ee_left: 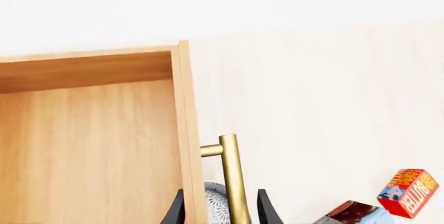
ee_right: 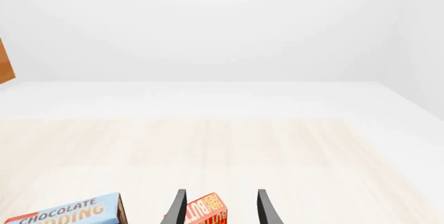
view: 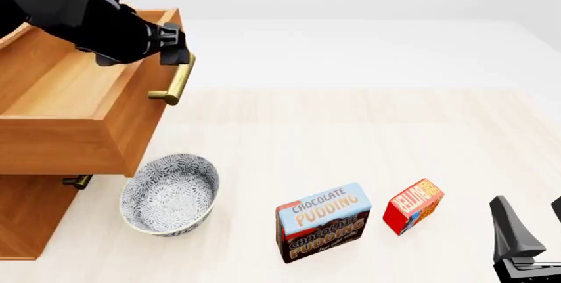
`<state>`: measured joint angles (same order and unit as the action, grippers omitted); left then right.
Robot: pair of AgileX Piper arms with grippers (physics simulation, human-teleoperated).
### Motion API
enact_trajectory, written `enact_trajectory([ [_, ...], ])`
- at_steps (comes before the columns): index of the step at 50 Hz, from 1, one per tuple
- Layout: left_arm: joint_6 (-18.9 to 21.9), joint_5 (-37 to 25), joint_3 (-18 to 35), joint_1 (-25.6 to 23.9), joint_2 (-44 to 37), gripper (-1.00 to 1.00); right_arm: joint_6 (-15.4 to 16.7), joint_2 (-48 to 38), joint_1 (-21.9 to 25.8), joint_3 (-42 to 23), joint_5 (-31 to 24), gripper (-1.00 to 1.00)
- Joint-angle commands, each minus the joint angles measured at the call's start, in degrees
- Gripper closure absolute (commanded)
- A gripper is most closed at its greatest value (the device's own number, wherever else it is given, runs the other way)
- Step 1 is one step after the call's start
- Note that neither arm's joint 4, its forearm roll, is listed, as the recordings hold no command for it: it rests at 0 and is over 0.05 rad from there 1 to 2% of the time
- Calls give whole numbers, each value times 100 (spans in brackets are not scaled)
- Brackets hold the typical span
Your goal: Put the butter at the back in the top drawer of the cabinet and close it.
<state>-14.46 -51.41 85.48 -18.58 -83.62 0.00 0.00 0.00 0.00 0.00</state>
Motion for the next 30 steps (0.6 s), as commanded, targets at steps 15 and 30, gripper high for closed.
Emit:
enact_trajectory([
  [15, 558, -141, 964, -448, 327, -100, 0, 0, 0, 0, 0, -100],
  [30, 632, -325, 1507, -803, 176, -100, 0, 0, 0, 0, 0, -100],
])
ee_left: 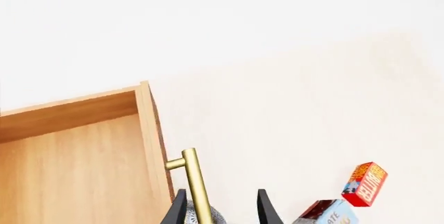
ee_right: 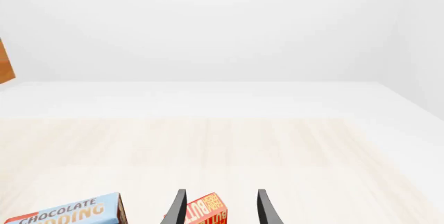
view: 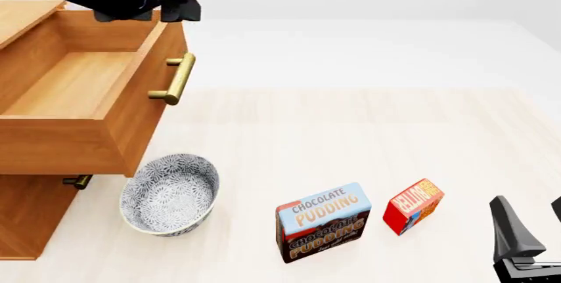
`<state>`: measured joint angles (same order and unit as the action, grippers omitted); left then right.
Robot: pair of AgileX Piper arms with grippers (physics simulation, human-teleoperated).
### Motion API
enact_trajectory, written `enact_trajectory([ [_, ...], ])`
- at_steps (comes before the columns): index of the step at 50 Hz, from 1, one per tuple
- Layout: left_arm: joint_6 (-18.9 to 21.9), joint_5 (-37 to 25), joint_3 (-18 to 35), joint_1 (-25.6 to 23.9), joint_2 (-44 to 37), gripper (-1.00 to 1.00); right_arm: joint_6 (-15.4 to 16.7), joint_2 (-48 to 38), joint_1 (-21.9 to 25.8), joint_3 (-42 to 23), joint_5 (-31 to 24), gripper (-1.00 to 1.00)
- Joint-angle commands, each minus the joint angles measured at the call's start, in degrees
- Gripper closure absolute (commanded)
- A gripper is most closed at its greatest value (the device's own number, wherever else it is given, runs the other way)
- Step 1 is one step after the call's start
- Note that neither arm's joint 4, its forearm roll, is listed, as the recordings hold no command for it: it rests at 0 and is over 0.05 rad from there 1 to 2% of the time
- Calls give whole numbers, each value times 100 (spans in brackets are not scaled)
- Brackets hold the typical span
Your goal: Put the butter at the back in the top drawer of the cabinet and close it.
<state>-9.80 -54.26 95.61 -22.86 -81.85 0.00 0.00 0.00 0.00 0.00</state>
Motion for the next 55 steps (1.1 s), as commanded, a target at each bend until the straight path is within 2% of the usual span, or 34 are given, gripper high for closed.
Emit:
enact_trajectory([
  [1, 161, -48, 533, -417, -23, -100, 0, 0, 0, 0, 0, -100],
  [10, 146, -26, 829, -811, -336, -100, 0, 0, 0, 0, 0, -100],
  [37, -165, 595, 492, -1720, -1211, -100, 0, 0, 0, 0, 0, -100],
  [47, -296, 637, 672, -2018, -1451, -100, 0, 0, 0, 0, 0, -100],
  [55, -317, 749, 619, -2197, -1697, -100, 0, 0, 0, 0, 0, -100],
])
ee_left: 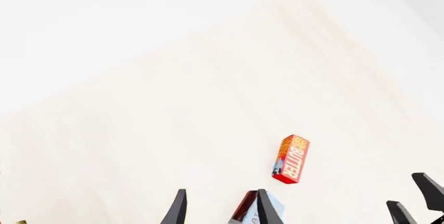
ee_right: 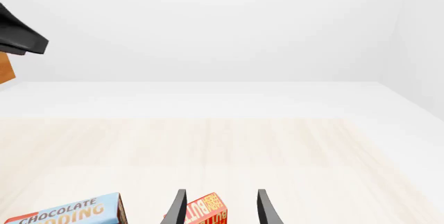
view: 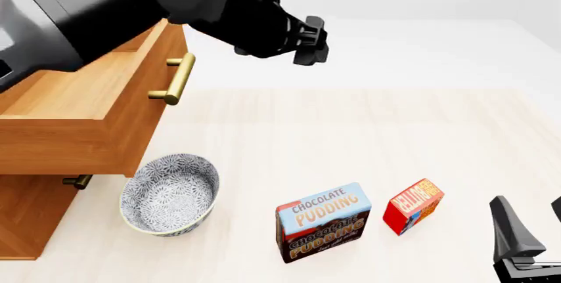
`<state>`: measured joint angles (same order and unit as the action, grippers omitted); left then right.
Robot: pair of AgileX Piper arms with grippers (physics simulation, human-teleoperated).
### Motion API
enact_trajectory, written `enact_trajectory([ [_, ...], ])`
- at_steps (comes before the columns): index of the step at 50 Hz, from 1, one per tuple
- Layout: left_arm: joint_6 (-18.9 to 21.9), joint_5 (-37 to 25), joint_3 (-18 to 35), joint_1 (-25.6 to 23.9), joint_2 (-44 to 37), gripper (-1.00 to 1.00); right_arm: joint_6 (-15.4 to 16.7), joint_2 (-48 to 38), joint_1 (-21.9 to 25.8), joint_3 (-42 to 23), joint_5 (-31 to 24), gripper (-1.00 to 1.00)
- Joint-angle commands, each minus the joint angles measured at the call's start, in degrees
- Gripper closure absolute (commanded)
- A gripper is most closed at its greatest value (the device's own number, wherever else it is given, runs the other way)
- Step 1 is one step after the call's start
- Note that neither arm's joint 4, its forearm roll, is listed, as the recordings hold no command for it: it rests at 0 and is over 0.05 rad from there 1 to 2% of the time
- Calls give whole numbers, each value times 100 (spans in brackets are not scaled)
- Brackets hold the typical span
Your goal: Put the butter at the back in the top drawer of the cabinet and close it.
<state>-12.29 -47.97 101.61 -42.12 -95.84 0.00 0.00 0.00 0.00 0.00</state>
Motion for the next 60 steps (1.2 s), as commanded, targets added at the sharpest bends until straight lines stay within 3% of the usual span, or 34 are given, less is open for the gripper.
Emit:
enact_trajectory([
  [1, 92, 159, -16, -178, -383, -100, 0, 0, 0, 0, 0, -100],
  [7, 18, 358, -175, -374, -627, -100, 0, 0, 0, 0, 0, -100],
  [22, 36, 370, 38, -746, -1076, -100, 0, 0, 0, 0, 0, -100],
  [60, 215, -247, 1502, -1732, -2542, -100, 0, 0, 0, 0, 0, -100],
])
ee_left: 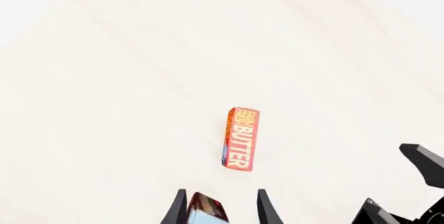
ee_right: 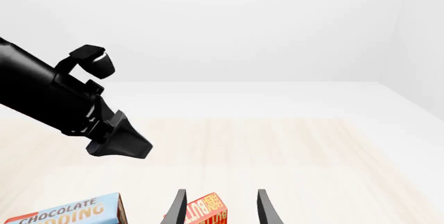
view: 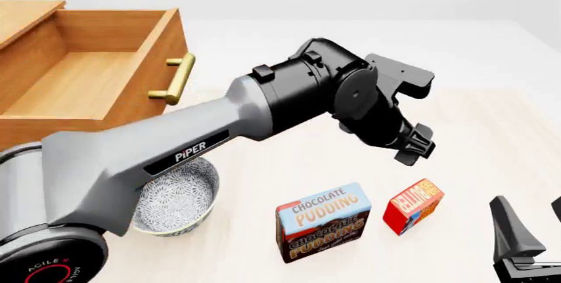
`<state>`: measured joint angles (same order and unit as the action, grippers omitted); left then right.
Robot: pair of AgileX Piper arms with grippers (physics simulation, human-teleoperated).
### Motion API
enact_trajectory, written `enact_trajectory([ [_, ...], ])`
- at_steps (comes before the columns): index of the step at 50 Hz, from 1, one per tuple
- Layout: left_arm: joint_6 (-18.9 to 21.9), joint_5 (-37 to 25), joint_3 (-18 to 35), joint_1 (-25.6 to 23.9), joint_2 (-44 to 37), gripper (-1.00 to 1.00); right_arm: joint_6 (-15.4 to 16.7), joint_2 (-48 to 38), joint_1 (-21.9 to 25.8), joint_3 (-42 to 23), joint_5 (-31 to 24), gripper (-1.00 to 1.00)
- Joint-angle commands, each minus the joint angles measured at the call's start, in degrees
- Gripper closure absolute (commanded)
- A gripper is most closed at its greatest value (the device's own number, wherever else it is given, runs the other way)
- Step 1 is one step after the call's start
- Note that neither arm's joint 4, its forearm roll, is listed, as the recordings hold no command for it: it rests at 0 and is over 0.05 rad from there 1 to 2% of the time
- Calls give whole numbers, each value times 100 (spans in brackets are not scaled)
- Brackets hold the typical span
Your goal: Put the butter at the back in the top drawer of the cabinet and close it.
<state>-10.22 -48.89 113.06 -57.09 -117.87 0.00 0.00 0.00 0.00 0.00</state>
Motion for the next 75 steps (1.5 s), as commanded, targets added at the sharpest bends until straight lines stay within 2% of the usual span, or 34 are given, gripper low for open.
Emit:
enact_trajectory([
  [1, 10, -164, 378, -252, -375, -100, 0, 0, 0, 0, 0, -100],
  [13, -31, -262, 591, -387, -617, -100, 0, 0, 0, 0, 0, -100],
  [37, -133, -222, 584, -482, -955, -100, 0, 0, 0, 0, 0, -100],
  [39, -240, -180, 547, -546, -985, -100, 0, 0, 0, 0, 0, -100],
  [62, -234, -201, 692, -415, -1270, -100, 0, 0, 0, 0, 0, -100],
  [75, -176, -376, 990, -369, -1493, -100, 0, 0, 0, 0, 0, -100],
])
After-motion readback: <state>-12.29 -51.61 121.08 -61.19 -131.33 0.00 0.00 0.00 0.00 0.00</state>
